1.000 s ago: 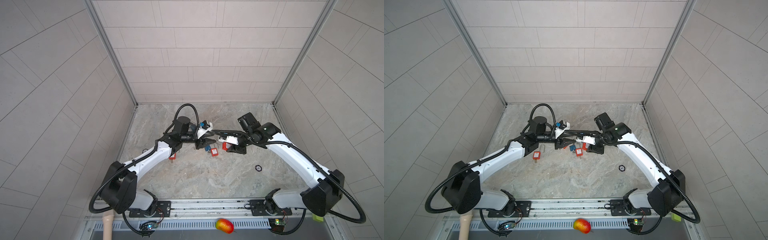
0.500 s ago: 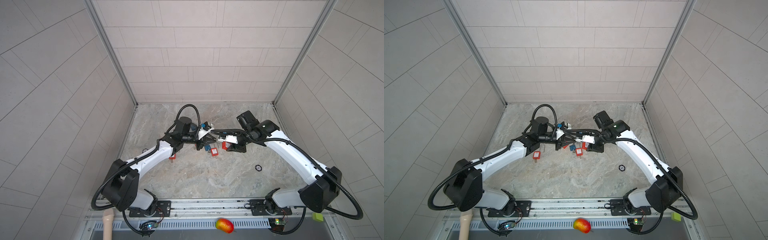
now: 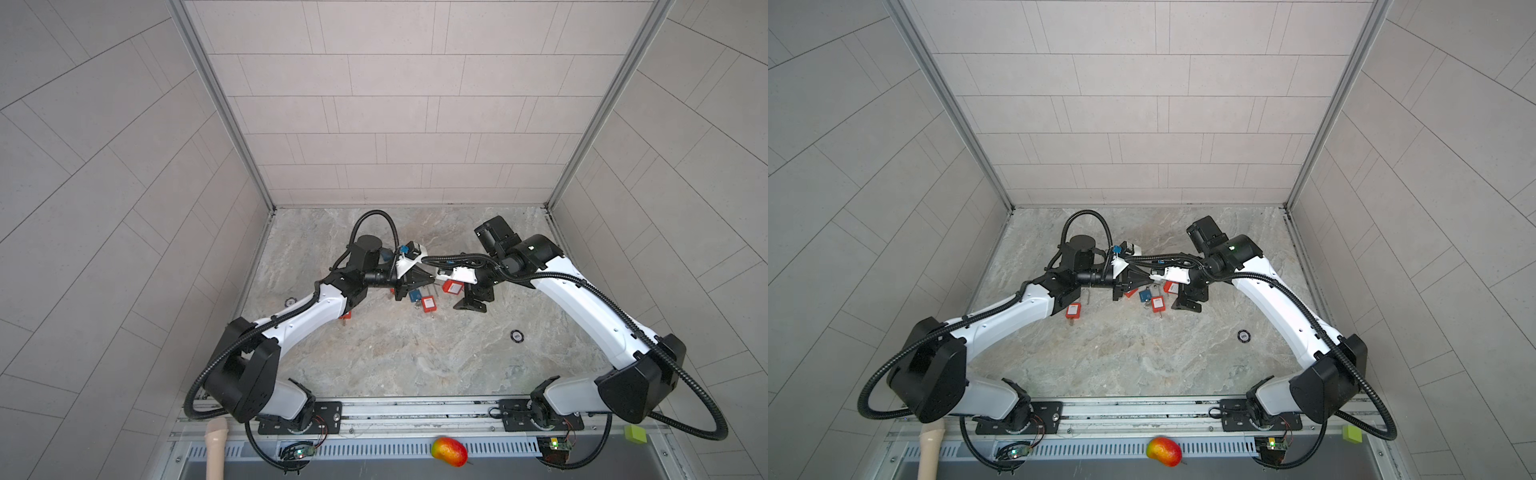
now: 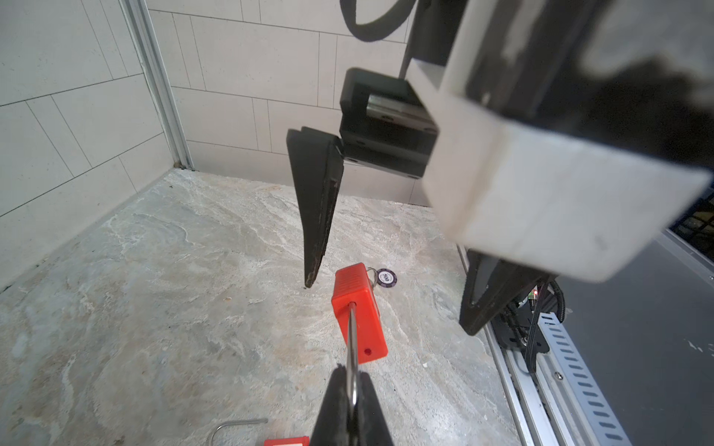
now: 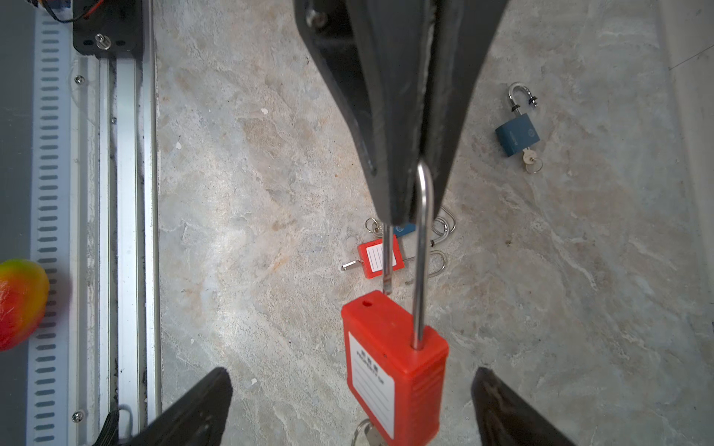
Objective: Lock with the key
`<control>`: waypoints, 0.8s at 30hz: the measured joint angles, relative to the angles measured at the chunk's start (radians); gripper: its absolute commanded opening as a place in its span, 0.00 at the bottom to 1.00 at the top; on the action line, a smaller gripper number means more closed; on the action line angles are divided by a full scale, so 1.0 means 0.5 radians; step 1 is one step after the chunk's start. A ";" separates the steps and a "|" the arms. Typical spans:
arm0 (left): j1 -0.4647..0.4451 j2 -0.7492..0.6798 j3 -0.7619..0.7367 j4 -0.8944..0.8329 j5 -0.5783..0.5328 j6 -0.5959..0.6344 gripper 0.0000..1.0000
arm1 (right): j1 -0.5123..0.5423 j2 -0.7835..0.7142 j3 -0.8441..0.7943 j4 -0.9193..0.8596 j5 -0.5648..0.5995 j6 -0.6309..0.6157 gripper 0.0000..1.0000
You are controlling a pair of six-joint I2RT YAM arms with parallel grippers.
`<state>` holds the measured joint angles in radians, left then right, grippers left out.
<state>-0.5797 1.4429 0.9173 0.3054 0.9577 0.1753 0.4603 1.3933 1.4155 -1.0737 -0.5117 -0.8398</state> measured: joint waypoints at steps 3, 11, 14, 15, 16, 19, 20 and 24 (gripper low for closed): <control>-0.011 -0.003 -0.012 0.092 -0.003 -0.046 0.00 | -0.048 -0.021 0.000 -0.031 0.000 0.018 0.82; -0.104 -0.016 -0.054 0.270 -0.018 -0.096 0.00 | -0.186 -0.079 0.050 -0.109 -0.040 0.011 0.63; -0.141 -0.018 -0.087 0.332 -0.034 -0.112 0.00 | -0.193 -0.069 0.093 -0.146 -0.071 -0.012 0.53; -0.151 -0.018 -0.094 0.348 -0.040 -0.114 0.00 | -0.193 -0.063 0.103 -0.154 -0.081 -0.021 0.49; -0.159 -0.018 -0.099 0.361 -0.045 -0.120 0.00 | -0.193 -0.059 0.105 -0.162 -0.095 -0.028 0.46; -0.171 -0.018 -0.111 0.413 -0.056 -0.137 0.00 | -0.193 -0.051 0.105 -0.184 -0.127 -0.044 0.37; -0.173 -0.018 -0.113 0.427 -0.060 -0.142 0.00 | -0.193 -0.050 0.105 -0.191 -0.134 -0.054 0.36; -0.174 -0.023 -0.115 0.462 -0.067 -0.149 0.00 | -0.193 -0.050 0.105 -0.222 -0.141 -0.072 0.32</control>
<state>-0.6666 1.4315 0.8597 0.5365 0.9241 0.1009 0.3637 1.3685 1.4681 -1.1847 -0.5823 -0.8757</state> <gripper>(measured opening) 0.064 0.338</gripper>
